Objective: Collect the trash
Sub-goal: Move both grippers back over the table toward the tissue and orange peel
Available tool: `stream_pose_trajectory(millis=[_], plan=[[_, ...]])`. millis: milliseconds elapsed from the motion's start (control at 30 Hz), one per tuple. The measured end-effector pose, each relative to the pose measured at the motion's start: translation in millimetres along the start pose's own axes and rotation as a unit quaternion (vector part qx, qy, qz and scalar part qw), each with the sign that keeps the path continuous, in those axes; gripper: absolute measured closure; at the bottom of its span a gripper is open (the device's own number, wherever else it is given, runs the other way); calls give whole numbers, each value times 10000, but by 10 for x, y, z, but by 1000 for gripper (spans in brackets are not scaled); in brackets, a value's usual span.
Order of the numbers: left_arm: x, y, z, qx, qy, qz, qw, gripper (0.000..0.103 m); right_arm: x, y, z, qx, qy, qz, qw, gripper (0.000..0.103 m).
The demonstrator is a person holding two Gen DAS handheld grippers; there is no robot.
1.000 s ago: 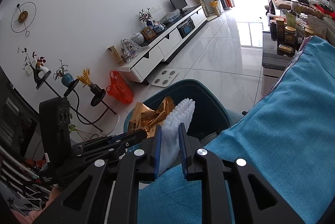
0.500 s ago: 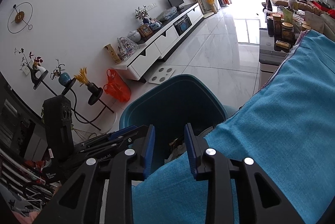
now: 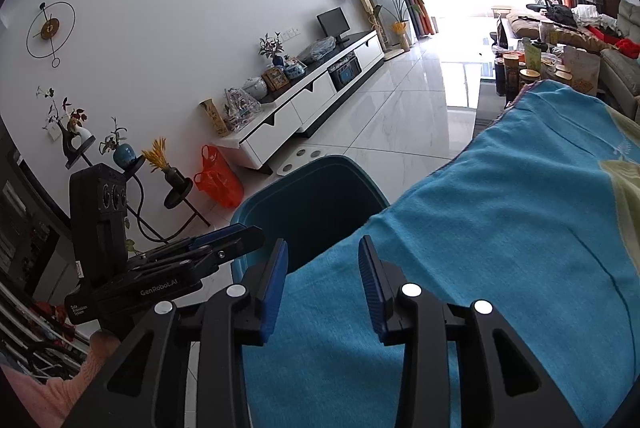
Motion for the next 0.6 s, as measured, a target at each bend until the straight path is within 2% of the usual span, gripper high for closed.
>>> stream_pose_trajectory(millis=[133, 267, 433, 600], plan=[[-48, 11, 508, -478, -393, -38, 9981, 51, -86, 402, 225, -278, -74, 261, 9992, 65], [-168, 0, 1117, -989, -895, -162, 9909, 51, -223, 835, 538, -693, -225, 497, 9961, 64], [-451, -85, 1844, -1568, -1408, -489, 9763, 50, -426, 1404, 975, -1216, -574, 793, 9877, 64], [-800, -123, 2546, -2162, -1858, -813, 9551, 50, -600, 1979, 1395, -1784, -897, 1096, 9737, 64]])
Point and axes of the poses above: each gripper's, at about its wrist camera, not at the fingertips, and y roughly against the way its jaws point, z to its right, x to its top, the point moved 8 cm from there along -y, roughly the way its jaws point, and after that the axes turned 4 degrees about z, right-handed, at the moved point
